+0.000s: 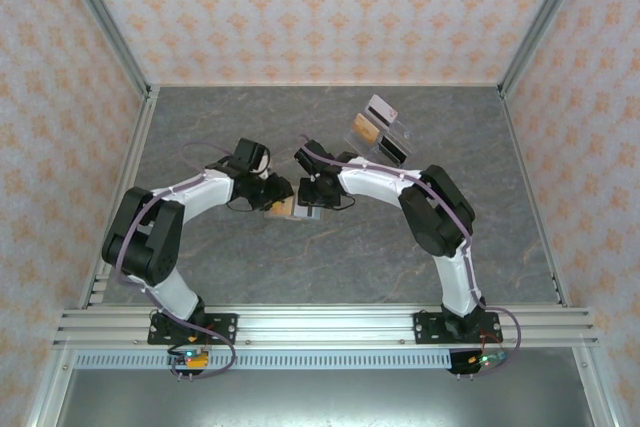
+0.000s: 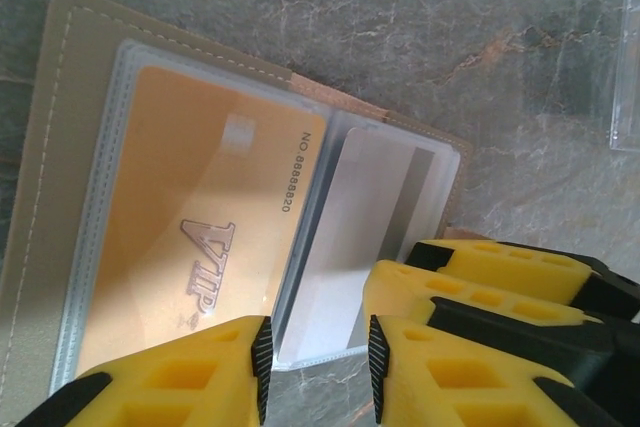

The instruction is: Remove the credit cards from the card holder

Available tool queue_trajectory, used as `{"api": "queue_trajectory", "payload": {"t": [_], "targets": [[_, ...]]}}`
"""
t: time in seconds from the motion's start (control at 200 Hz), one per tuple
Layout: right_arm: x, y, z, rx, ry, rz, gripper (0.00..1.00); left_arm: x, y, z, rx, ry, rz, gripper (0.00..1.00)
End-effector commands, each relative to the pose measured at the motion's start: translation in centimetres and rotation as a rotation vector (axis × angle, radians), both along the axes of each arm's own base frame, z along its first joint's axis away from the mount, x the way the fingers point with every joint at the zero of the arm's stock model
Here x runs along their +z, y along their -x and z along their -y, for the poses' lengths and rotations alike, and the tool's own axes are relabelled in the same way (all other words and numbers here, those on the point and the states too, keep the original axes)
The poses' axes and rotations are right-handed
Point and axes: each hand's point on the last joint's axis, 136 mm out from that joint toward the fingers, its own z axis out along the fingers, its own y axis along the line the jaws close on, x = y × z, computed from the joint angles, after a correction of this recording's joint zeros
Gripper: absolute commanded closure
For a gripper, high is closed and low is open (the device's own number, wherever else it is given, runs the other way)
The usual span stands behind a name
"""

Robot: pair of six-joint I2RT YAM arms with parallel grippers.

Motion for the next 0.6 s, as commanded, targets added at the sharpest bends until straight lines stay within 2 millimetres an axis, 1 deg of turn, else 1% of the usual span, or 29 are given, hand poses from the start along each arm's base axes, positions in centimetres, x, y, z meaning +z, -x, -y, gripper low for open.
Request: {"api": "queue_trajectory", "payload": {"t": [0.0, 0.155, 0.27, 0.415, 0.596], "targets": [[-1.1, 0.0, 1.2, -0.024, 0.066, -0.023, 0.61, -0.3, -0.3, 0.5, -0.024, -0.018, 0.003, 0.68], [-1.7, 0.0, 1.7, -0.027, 0.082, -0.034, 0.62, -0.9, -0.5, 1.0, -0.033, -0.01, -0.009, 0.69], [-1.9, 0.0, 1.7, -0.025, 0.084, -0.038, 0.66, -1.2, -0.5, 1.2, -0.041, -0.004, -0.014, 0.75], [-2.2, 0.1, 1.8, -0.027, 0.09, -0.045, 0.69, -1.7, -0.4, 0.9, -0.047, -0.024, -0.025, 0.76], [-2.5, 0.2, 1.7, -0.023, 0.086, -0.055, 0.73, -2.0, -0.5, 1.6, -0.058, 0.01, -0.029, 0.76]]}}
